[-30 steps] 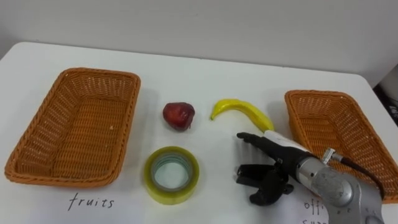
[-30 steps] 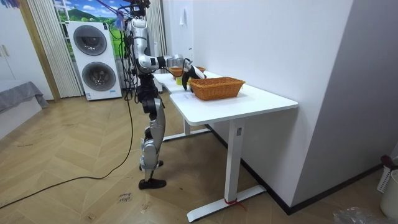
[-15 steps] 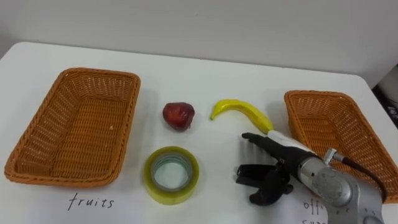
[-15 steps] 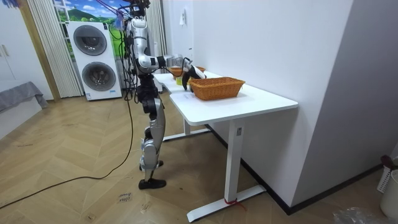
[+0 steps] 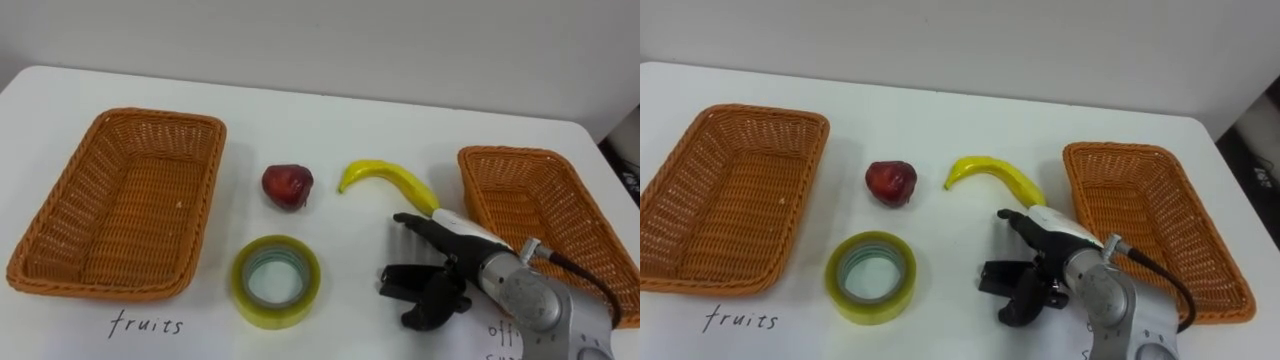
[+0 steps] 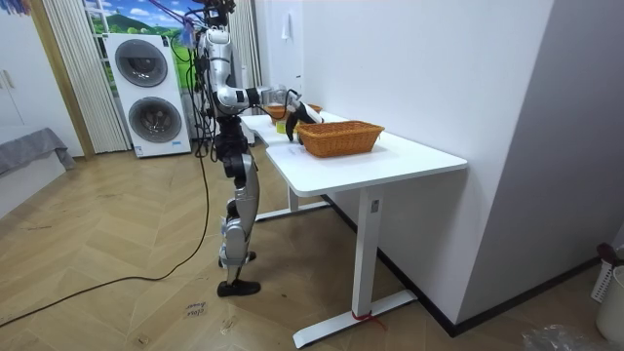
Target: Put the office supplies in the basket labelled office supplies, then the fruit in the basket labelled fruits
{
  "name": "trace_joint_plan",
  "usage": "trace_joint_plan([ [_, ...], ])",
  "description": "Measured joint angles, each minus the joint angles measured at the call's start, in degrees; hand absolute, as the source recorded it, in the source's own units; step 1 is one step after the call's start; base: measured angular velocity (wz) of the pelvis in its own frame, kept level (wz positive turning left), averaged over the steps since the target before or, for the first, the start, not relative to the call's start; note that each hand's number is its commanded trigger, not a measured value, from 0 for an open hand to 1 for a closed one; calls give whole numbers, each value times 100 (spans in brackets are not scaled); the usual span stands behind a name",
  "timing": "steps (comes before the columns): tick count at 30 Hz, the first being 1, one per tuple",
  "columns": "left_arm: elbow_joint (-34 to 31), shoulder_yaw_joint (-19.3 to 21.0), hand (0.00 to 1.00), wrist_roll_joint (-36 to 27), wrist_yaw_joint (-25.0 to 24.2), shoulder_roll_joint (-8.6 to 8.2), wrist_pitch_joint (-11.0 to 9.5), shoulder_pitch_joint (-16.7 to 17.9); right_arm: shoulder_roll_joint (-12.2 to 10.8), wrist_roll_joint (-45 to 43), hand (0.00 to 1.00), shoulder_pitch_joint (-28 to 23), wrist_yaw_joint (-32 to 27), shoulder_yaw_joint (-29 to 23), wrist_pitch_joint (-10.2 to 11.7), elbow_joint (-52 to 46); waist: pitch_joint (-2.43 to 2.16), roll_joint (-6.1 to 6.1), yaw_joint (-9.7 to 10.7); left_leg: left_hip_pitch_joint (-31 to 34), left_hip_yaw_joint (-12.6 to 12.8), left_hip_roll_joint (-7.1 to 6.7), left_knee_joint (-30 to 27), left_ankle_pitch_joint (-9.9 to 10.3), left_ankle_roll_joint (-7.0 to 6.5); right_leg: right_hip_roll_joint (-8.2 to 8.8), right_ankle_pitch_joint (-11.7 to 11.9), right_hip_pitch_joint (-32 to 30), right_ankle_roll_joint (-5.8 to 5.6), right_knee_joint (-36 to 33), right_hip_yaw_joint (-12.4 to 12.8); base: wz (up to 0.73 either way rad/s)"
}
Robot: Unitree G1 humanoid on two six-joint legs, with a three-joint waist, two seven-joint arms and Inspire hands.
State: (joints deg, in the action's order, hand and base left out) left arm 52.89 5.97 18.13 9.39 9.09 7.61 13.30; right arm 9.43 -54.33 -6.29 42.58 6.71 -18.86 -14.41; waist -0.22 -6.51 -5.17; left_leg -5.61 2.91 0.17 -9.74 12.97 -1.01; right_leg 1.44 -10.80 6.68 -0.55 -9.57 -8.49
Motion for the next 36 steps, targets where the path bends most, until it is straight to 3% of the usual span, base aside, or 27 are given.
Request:
trace_joint_plan([
  [12, 0, -2, 0, 2, 49, 2, 0, 0, 1, 2, 3, 3, 7, 7, -3, -3, 1, 10, 3, 1, 0, 2, 5, 0, 0, -2, 0, 0, 0, 0, -22, 0],
  [13, 0, -2, 0, 2, 57, 2, 0, 0, 1, 2, 47, 3, 7, 7, -3, -3, 1, 10, 4, 1, 0, 2, 6, 0, 0, -2, 0, 0, 0, 0, -23, 0],
  [14, 0, -2, 0, 2, 68, 2, 0, 0, 1, 2, 100, 3, 7, 7, -2, -2, 2, 10, 4, 0, 0, 2, 8, 0, 0, -1, 0, 0, 0, 0, -25, 0],
  [36, -6, -56, 0, 0, 170, -6, -2, -55, 31, -215, 100, 133, -584, 87, 1, 114, 9, 73, 8, -1, -2, 2, 17, 0, 0, -2, 0, -2, 0, 10, -1, 0],
])
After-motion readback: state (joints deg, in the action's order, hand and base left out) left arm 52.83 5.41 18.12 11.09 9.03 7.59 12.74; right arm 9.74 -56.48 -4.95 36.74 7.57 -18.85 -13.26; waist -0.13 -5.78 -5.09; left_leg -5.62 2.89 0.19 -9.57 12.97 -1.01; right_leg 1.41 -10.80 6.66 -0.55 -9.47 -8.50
